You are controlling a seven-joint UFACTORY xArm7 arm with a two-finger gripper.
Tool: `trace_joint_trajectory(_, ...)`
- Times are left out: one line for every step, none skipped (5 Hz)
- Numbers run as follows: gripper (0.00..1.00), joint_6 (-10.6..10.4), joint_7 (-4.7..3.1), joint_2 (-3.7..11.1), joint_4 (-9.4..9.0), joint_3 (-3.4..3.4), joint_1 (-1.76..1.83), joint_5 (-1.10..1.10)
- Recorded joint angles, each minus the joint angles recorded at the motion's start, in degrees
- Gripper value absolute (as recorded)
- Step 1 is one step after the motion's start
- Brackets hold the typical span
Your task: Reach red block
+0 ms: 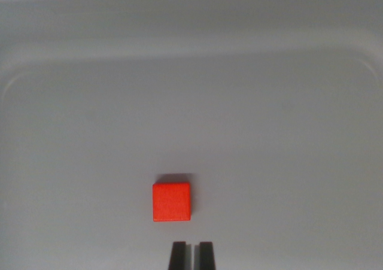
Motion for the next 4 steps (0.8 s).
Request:
trace_joint_trajectory(0.00,0.0,0.00,0.00,0.00,0.00,0.00,0.00)
trace_joint_trajectory(0.00,-2.3,0.40,0.81,-1.60,0.06,0.19,-0.19)
trace_joint_trajectory(0.00,-2.3,0.40,0.81,-1.60,0.06,0.19,-0.19)
trace_joint_trajectory(0.00,-4.7,0.83,1.67,-3.29,0.13,0.39,-0.39)
